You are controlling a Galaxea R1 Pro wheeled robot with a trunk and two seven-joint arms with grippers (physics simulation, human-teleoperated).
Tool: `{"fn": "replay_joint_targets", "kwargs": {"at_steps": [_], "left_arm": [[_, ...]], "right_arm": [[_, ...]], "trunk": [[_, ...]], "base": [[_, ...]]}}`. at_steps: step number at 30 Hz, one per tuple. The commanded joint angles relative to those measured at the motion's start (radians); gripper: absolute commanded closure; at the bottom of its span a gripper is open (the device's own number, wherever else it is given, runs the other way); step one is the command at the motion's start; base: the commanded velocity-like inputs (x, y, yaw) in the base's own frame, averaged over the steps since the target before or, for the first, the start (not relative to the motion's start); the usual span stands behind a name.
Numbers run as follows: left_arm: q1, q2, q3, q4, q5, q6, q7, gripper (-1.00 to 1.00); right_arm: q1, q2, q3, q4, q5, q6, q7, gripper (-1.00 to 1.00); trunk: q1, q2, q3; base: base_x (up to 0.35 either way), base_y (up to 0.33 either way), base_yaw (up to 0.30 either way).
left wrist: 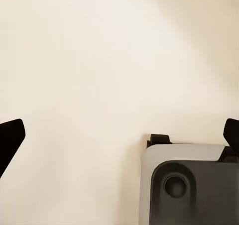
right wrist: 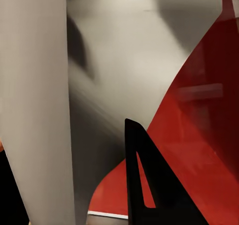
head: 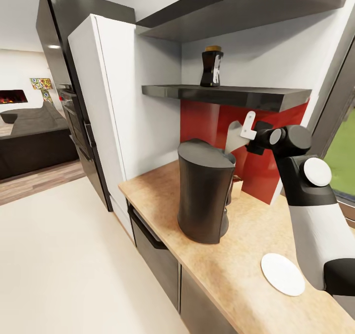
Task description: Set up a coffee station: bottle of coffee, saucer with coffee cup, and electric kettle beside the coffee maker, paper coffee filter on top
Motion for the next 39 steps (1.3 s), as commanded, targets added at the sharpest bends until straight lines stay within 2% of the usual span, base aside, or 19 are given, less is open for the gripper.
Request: {"fn": "replay_joint_targets", "kwargs": {"at_steps": [1, 17, 21, 25, 39], "left_arm": [[-0.001, 0.000, 0.004, 0.001, -0.001, -0.004, 0.000, -1.00], [-0.001, 0.000, 0.005, 0.001, -0.001, -0.004, 0.000, -1.00], [0.004, -0.002, -0.003, 0.000, -0.001, -0.009, 0.003, -1.00], [0.004, -0.002, 0.003, 0.001, -0.001, -0.010, 0.002, -1.00], [0.004, -0.002, 0.004, 0.001, -0.001, -0.011, 0.002, -1.00]], "right_arm": [[-0.001, -0.001, 0.003, 0.005, 0.003, 0.009, 0.004, 1.00], [-0.001, 0.000, 0.003, 0.013, 0.001, 0.008, 0.004, 1.00], [-0.001, 0.010, 0.000, 0.035, 0.022, 0.008, -0.019, 1.00], [-0.001, 0.016, -0.001, 0.013, 0.004, 0.009, -0.007, 1.00], [-0.001, 0.015, -0.003, 0.007, 0.003, 0.011, 0.001, 1.00]], "trunk": [[0.001, -0.002, -0.002], [0.001, -0.002, -0.002], [0.001, -0.002, -0.002], [0.001, -0.002, -0.002], [0.001, -0.002, -0.002]], "base": [[0.000, 0.000, 0.000], [0.000, 0.000, 0.000], [0.000, 0.000, 0.000], [0.000, 0.000, 0.000], [0.000, 0.000, 0.000]]}}
